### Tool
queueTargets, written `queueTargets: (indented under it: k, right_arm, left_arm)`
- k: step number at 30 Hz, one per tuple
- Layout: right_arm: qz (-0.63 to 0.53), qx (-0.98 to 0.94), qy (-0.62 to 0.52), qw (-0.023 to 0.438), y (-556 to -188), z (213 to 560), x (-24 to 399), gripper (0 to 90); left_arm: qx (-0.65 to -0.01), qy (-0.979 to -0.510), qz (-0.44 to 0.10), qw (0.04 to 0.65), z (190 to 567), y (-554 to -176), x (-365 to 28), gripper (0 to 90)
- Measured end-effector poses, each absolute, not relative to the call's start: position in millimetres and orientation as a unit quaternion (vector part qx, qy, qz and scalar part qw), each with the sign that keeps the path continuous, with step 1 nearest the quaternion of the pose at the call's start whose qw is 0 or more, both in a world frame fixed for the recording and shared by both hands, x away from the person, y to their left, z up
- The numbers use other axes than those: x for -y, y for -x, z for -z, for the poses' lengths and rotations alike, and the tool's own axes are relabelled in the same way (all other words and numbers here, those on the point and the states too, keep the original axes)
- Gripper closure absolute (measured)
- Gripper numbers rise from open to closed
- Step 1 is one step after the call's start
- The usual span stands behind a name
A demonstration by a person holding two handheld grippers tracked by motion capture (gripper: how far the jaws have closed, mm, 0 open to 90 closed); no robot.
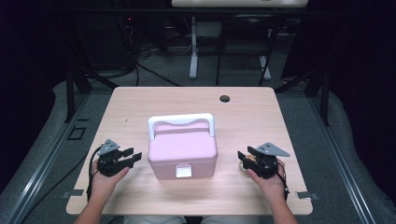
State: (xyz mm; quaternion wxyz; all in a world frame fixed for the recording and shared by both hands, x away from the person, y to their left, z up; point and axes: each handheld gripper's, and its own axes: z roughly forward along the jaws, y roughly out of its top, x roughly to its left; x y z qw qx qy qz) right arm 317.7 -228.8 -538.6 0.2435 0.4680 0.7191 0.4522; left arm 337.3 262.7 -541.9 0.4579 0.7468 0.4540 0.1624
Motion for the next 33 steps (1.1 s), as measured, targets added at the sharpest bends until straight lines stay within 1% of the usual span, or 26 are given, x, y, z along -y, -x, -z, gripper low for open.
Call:
queueTargets:
  k: [3, 8, 12, 14, 15, 21, 25, 31, 33]
  right_arm:
    - [-0.44, -0.728, -0.461, 0.251, -318, 539, 219, 52.5]
    - [-0.452, -0.727, -0.459, 0.238, -319, 540, 208, 52.3]
    - [-0.458, -0.723, -0.461, 0.233, -320, 539, 203, 53.5]
    - [-0.462, -0.721, -0.46, 0.235, -320, 538, 200, 54.8]
    - [-0.463, -0.725, -0.455, 0.232, -321, 538, 197, 56.9]
    - [-0.461, -0.733, -0.449, 0.22, -322, 541, 192, 57.0]
    - [-0.471, -0.728, -0.453, 0.21, -325, 542, 191, 58.6]
    - [-0.478, -0.728, -0.448, 0.202, -326, 542, 187, 60.2]
    - [-0.476, -0.733, -0.443, 0.199, -327, 543, 184, 60.3]
  left_arm:
    - [-0.456, -0.743, -0.153, 0.464, 542, -338, -261, 57.8]
    - [-0.458, -0.739, -0.151, 0.47, 542, -338, -256, 58.1]
    - [-0.456, -0.736, -0.148, 0.479, 541, -336, -253, 61.2]
    - [-0.453, -0.739, -0.147, 0.477, 541, -336, -252, 62.0]
    - [-0.453, -0.738, -0.146, 0.479, 541, -336, -250, 62.5]
    - [-0.445, -0.745, -0.134, 0.479, 542, -337, -243, 65.8]
    - [-0.437, -0.745, -0.132, 0.486, 542, -336, -237, 67.7]
    - [-0.426, -0.756, -0.133, 0.478, 542, -335, -232, 69.4]
    - [-0.427, -0.755, -0.136, 0.478, 543, -334, -231, 71.5]
